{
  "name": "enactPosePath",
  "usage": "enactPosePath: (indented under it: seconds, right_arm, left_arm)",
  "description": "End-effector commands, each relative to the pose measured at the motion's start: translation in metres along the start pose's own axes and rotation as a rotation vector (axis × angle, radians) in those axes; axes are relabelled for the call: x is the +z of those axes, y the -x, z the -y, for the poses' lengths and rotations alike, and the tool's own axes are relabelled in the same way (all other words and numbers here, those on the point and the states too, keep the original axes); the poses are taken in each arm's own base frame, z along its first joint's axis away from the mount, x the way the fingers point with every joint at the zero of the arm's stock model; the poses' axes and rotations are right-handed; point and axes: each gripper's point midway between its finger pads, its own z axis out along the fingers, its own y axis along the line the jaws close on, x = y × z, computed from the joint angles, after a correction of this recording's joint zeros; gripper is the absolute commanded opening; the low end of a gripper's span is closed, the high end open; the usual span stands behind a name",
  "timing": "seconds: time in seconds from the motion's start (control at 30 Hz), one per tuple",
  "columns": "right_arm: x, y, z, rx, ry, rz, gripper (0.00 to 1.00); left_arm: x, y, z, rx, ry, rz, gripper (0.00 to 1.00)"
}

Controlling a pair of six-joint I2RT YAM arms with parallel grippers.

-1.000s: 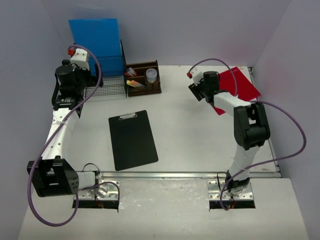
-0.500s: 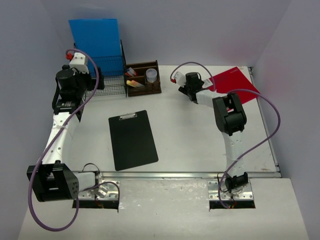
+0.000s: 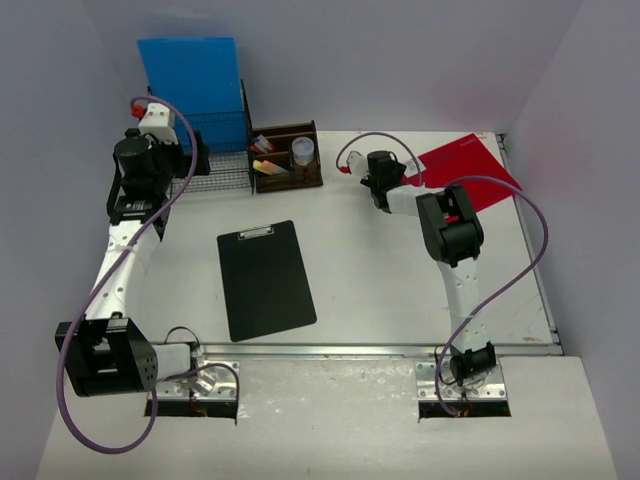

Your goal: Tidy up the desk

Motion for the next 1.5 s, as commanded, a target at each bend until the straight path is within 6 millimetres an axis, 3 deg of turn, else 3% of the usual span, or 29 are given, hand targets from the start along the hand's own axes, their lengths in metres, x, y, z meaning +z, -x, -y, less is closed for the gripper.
enactPosePath:
  seconds: [0.0,0.4,0.6,0.77,0.87,0.97,1.03,1.13,1.23,1.3,1.37,1.4,1.47]
  right_arm:
    - [0.001,0.001,0.007,-0.017,-0.099,-0.02,0.44]
    - [0.001,-0.007,0.005,-0.09,-0.201,-0.052,0.3]
    - [0.003,-0.014,-0.006,-0.143,-0.225,-0.061,0.27]
    - [-0.004,-0.015,-0.005,-0.163,-0.249,-0.049,0.02]
    - [-0.018,-0.02,-0.012,-0.164,-0.228,-0.038,0.0]
    - [-0.047,-0.011,-0.007,-0.134,-0.218,0.017,0.0]
    - [-0.069,-0.019,-0.031,-0.154,-0.167,0.034,0.0]
    - [-0.103,-0.019,-0.03,-0.147,-0.167,0.079,0.0]
    - [-0.134,-0.024,-0.052,-0.124,-0.098,0.105,0.0]
    - [-0.15,-0.02,-0.061,-0.122,-0.062,0.125,0.0]
    - [-0.169,-0.014,-0.086,-0.116,0.014,0.145,0.0]
    - [-0.18,-0.005,-0.084,-0.092,0.022,0.172,0.0]
    - [-0.207,0.007,-0.115,-0.074,0.143,0.197,0.0]
  left_arm:
    - [0.004,0.03,0.0,-0.015,-0.009,0.087,1.0]
    - [0.012,0.027,-0.002,-0.049,-0.019,0.069,1.0]
    - [0.013,0.028,-0.005,-0.049,-0.014,0.071,1.0]
    - [0.014,0.031,-0.007,-0.046,-0.009,0.076,1.0]
    - [0.012,0.037,-0.007,-0.04,-0.009,0.084,1.0]
    - [0.011,0.041,-0.007,-0.031,-0.012,0.086,1.0]
    - [0.01,0.043,-0.005,-0.024,-0.017,0.087,1.0]
    - [0.009,0.044,-0.004,-0.019,-0.025,0.087,1.0]
    - [0.009,0.047,-0.002,-0.018,-0.035,0.091,1.0]
    - [0.009,0.05,-0.001,-0.019,-0.042,0.096,1.0]
    - [0.008,0.044,0.002,-0.029,-0.057,0.067,1.0]
    - [0.009,0.044,0.002,-0.031,-0.06,0.065,1.0]
    - [0.009,0.045,0.007,-0.038,-0.086,0.058,1.0]
